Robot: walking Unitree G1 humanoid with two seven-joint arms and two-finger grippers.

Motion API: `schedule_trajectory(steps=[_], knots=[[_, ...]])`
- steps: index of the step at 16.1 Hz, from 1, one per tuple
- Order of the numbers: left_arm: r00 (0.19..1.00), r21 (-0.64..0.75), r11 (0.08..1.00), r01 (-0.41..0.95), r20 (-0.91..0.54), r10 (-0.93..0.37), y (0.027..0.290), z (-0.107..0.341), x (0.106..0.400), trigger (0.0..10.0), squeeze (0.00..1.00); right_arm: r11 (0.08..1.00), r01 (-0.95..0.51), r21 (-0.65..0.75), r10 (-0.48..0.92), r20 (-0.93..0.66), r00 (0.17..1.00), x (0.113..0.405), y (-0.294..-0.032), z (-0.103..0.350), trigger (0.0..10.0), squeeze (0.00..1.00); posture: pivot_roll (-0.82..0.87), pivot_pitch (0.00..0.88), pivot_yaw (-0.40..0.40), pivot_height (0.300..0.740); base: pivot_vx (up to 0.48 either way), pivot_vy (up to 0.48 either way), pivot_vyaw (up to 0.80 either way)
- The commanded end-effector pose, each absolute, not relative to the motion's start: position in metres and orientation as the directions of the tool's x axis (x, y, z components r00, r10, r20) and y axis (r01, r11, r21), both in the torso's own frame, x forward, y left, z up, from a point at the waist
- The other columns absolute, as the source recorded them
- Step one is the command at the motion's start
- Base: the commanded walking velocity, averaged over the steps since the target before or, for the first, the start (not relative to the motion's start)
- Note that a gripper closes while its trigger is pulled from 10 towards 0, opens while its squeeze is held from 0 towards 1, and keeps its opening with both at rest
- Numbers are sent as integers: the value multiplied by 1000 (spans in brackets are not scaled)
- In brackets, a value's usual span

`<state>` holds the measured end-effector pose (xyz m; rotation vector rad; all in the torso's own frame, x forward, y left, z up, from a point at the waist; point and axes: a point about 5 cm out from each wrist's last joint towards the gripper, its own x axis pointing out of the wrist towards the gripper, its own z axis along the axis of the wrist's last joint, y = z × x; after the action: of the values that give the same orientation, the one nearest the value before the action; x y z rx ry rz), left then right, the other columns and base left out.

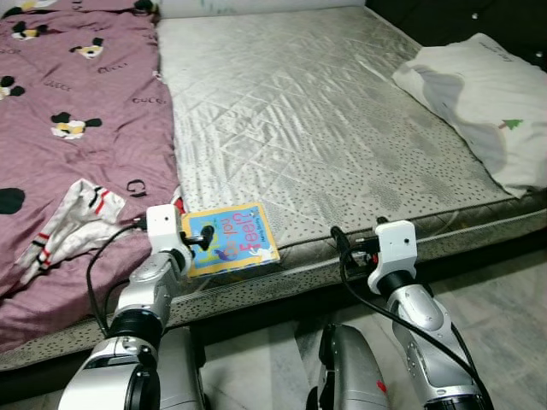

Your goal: Clean up the room

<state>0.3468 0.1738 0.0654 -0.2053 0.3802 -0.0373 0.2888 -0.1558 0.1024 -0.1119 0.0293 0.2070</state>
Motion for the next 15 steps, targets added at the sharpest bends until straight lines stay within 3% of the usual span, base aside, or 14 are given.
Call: schedule_trajectory(steps=[1,5,10,14,15], knots=[[930,-206,979,-3,-360,-73,173,64,343,10000,0,974,-201,-105,199,-32,980,290,-157,106,10000,0,-73,120,-30,555,0,0,0],[934,-211,977,13,-345,-87,167,59,330,10000,0,974,-202,-103,200,-33,979,292,-156,106,10000,0,-57,115,-27,555,0,0,0],[957,-163,978,129,-237,-166,165,98,344,10000,0,975,-201,-100,199,-29,980,294,-154,105,10000,0,-51,106,-17,555,0,0,0],[915,-52,965,259,-306,-262,151,91,311,10000,0,977,-181,-109,179,-29,983,296,-162,104,10000,0,-48,101,-6,555,0,0,0],[909,-77,965,251,-325,-263,149,86,301,10000,0,977,-182,-111,180,-29,983,296,-162,104,10000,0,-48,101,-6,555,0,0,0]])
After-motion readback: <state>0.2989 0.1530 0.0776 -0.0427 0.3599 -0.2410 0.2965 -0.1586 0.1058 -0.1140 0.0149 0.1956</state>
